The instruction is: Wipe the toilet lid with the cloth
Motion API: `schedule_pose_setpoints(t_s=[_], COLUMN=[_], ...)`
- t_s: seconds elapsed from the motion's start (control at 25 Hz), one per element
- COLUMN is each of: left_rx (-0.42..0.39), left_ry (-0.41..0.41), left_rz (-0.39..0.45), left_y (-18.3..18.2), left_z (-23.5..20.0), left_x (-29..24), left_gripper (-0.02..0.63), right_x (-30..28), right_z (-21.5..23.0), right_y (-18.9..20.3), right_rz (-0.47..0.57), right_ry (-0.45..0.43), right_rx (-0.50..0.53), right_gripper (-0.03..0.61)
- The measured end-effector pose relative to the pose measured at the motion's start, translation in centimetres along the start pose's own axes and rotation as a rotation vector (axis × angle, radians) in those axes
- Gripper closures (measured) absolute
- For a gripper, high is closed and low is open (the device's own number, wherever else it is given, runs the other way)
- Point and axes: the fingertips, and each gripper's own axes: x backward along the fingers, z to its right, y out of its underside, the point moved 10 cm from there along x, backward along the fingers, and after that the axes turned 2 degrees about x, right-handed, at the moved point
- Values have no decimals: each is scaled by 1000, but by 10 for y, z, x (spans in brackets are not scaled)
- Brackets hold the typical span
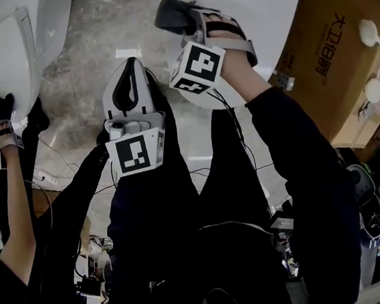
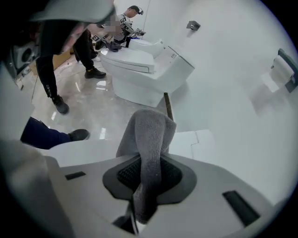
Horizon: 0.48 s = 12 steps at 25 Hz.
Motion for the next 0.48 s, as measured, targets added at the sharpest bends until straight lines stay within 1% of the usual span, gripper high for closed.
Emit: schedule_pose_setpoints(t_s=[0.08,0.16,0.24,0.36,0.48], left_rx=[19,26,25,32,25], left_ry=[-10,-21,-26,-21,-14], left_rz=[-12,-15,-14,-15,-6], left_y=[1,2,1,-3,-10], left_z=[-3,-9,-16,-26,-37], left_x=[-2,-4,-8,-15,-23], left_gripper=[599,600,600,600,600], right_x=[-12,-22,-35,-55,-75], right_z=[30,55,76,98,113], right_y=[-6,-9,-9,-13,-21], right_rz=[15,22,0,-40,-57], right_ry=[40,64,101,180,265], right_rx=[43,62,88,191,294], right_gripper=[508,508,508,508,508])
